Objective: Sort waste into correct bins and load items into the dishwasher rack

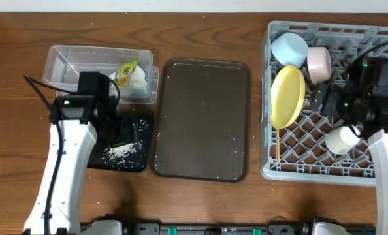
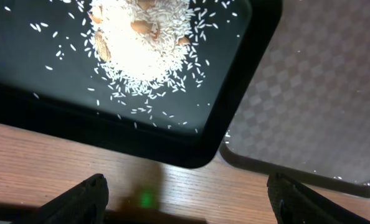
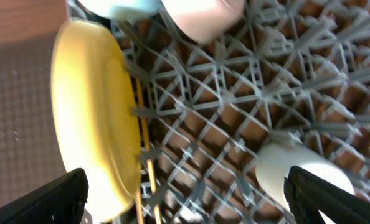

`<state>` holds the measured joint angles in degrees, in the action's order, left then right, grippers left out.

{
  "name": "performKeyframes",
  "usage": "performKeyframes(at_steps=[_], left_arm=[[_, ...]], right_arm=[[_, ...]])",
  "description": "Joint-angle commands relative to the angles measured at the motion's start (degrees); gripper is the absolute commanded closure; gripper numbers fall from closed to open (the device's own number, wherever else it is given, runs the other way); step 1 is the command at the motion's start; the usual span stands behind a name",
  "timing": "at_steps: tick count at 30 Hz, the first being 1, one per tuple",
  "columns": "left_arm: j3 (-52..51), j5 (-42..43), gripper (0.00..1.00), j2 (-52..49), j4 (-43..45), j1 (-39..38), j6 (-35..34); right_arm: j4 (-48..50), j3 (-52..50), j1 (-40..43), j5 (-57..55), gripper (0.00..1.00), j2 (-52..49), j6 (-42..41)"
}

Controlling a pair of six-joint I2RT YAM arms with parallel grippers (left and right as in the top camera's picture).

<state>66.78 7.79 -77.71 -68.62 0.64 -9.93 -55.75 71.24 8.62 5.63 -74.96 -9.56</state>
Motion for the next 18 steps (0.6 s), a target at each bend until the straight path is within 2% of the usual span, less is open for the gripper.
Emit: performKeyframes(at_steps=[1, 6, 11, 12, 18], left_arm=[[-0.6, 0.4, 0.15, 5.0, 0.1, 0.2, 1.4], [-6.3, -0.6, 0.16, 16.8, 5.7, 0.2, 1.3], [-13.3, -1.6, 0.15, 31.8, 12.3, 0.2, 1.3], [-14.4, -1.6, 0.07, 34.1, 13.1, 0.2, 1.3], [-16.9, -1.6, 0.06, 42.4, 16.5, 0.2, 1.3]], right_arm=[[-1.6, -0.2, 0.5, 0.2, 0.01, 3.1, 2.3], [-0.3, -4.9, 0.3, 0.2, 0.01, 9.1, 3.2], [7.7, -16.9, 0.3, 1.9, 0.01, 22.2, 4.3], [9.0, -19.2, 0.3, 1.9, 0.01, 24.9, 4.3], [11.2, -28.0, 0.3, 1.7, 0.01, 37.3, 4.3]])
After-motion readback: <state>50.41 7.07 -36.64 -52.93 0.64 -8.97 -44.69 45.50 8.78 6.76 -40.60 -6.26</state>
